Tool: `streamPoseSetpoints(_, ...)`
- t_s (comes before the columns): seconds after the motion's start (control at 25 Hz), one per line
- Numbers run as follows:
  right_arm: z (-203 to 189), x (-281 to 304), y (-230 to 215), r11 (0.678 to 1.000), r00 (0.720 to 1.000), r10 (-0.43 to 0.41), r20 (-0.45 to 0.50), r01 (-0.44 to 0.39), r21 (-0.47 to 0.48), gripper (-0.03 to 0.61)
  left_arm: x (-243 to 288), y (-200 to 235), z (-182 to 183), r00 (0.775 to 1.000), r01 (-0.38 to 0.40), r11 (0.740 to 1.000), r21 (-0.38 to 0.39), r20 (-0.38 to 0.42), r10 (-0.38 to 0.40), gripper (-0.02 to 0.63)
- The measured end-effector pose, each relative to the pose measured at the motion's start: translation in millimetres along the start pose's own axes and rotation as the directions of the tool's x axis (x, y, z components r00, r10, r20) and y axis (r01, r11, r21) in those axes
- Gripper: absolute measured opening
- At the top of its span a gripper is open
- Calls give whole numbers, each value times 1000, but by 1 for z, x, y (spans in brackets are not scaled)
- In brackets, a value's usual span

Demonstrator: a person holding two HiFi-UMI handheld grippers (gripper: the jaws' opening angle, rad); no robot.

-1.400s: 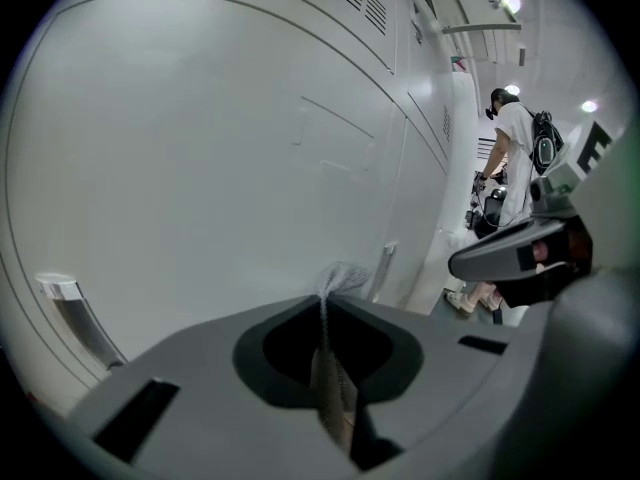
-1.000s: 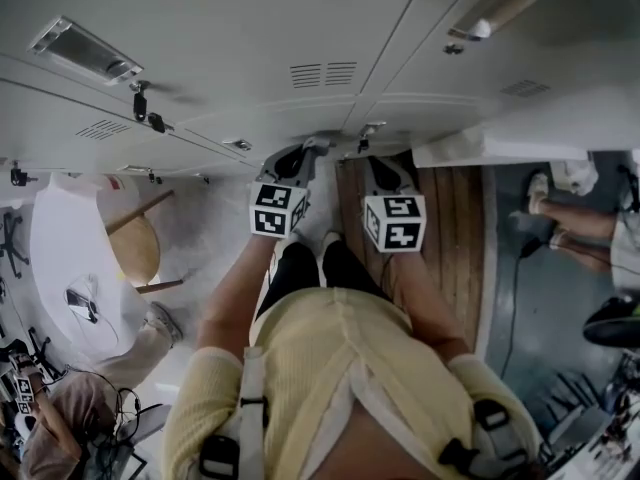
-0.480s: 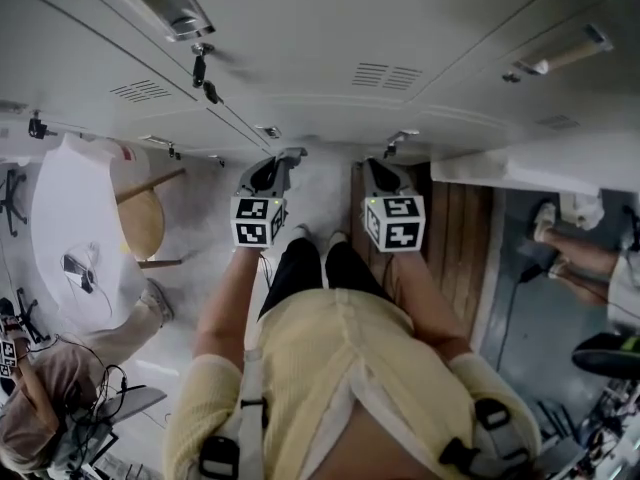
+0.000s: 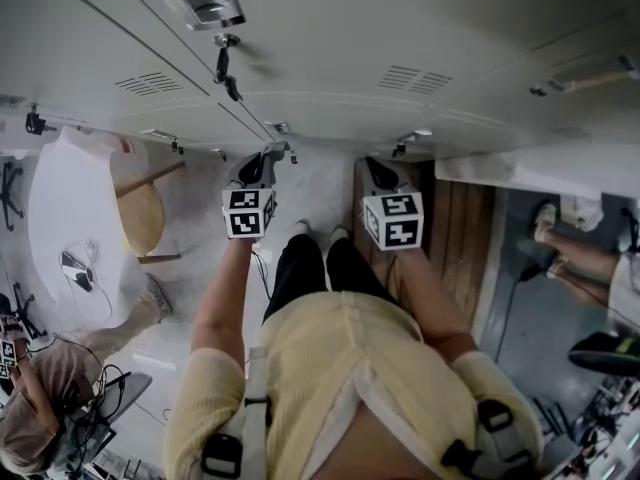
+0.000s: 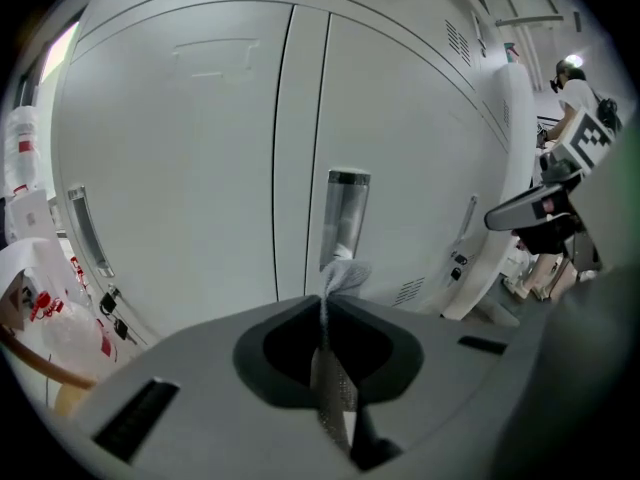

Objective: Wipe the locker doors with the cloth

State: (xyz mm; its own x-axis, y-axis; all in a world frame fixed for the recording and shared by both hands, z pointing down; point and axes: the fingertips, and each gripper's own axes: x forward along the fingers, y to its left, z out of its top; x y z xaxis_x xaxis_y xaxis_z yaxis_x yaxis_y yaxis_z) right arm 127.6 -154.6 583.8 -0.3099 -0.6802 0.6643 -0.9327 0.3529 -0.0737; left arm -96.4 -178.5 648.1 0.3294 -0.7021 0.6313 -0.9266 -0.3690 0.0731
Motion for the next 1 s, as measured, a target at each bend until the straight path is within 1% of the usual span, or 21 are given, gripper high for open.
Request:
streamPoseSetpoints(0.2, -3, -1, -4, 1000, 1000, -21, -10, 21, 3, 4, 17, 0, 5, 1000, 21, 1000, 3, -18, -21, 17)
streamPoseSetpoints(0.52, -9, -1, -16, 998, 998, -56, -15, 57, 36, 4, 33, -10, 11, 998, 50, 998, 33, -36, -49, 17)
streamPoseSetpoints(0.68, -13, -6, -24, 995, 997, -77, -21, 79, 57, 4, 42, -22, 12, 996, 77, 995, 66, -40, -75, 17)
streamPoseSetpoints(0.8, -17, -9, -31, 993, 995, -94, -24, 95, 72, 3, 46, -34, 15, 994, 102, 992, 70, -47, -99, 17)
streamPoseSetpoints(1.0, -25, -14, -40, 989, 993, -114, -31, 116, 96, 5, 54, -58, 21, 988, 149, 984, 99, -53, -145, 17)
